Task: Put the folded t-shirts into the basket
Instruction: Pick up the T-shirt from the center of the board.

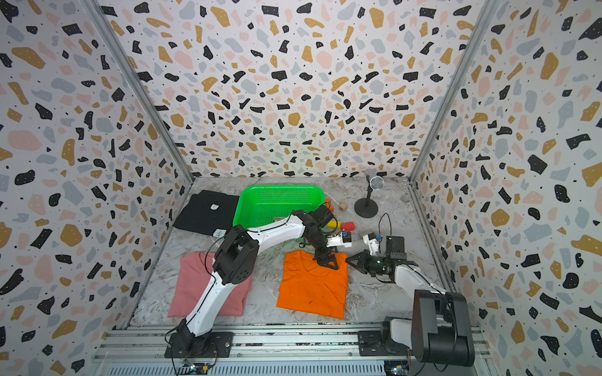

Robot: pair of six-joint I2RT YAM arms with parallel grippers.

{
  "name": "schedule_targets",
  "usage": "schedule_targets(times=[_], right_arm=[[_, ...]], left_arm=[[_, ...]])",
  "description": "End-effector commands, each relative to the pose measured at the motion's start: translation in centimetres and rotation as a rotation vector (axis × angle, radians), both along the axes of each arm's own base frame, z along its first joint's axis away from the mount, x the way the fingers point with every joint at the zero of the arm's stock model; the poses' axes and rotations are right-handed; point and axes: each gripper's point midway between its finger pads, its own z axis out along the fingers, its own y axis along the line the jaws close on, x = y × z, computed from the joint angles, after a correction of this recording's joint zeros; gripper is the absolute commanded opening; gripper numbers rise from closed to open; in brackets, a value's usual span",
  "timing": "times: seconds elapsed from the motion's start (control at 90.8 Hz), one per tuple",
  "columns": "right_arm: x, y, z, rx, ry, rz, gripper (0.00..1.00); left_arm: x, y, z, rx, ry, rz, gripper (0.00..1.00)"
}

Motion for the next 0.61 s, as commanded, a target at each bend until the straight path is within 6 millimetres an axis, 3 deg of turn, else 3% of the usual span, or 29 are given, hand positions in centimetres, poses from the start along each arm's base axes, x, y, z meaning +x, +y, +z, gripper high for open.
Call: schedule_targets(times=[0.0,0.176,0.198,0.242,0.275,0.418,0.529,0.595], right_arm=[[-0.4,0.3,0.8,0.014,-0.023,0.017,0.00],[-0.6,0.1,0.9,0.000,-0.027,0.015,0.00],[-0.6,0.1,0.8,-0.007,-0.026,0.012,0.05],[-0.7,0.0,0.6,-0.019,-0.024,0.005,0.30],[-0.7,-0.2,0.5,-0.033,-0.021,-0.003,0.40],[-0.7,-0.9,-0.6,-0.092,0.004,-0.028,0.48],[-0.6,-1.3,-1.5,-0.120,0.029,-0.049,0.55],[-0.6,-1.7,-2.0,-0.148,0.039,-0.072,0.67]], left_arm=[[-1.0,0.0,0.6,-0.009,0.033,-0.045,0.63],[-1.4,0.2,0.3,0.007,0.067,-0.049,0.40],[-1.5,0.2,0.3,0.006,0.071,-0.051,0.37],[-1.6,0.2,0.4,0.002,0.075,-0.055,0.33],[-1.7,0.2,0.5,-0.004,0.076,-0.060,0.33],[-2.1,0.3,0.9,-0.024,0.080,-0.079,0.19],[-2.3,0.3,0.9,-0.032,0.090,-0.087,0.18],[-2.4,0.4,0.9,-0.034,0.093,-0.090,0.19]])
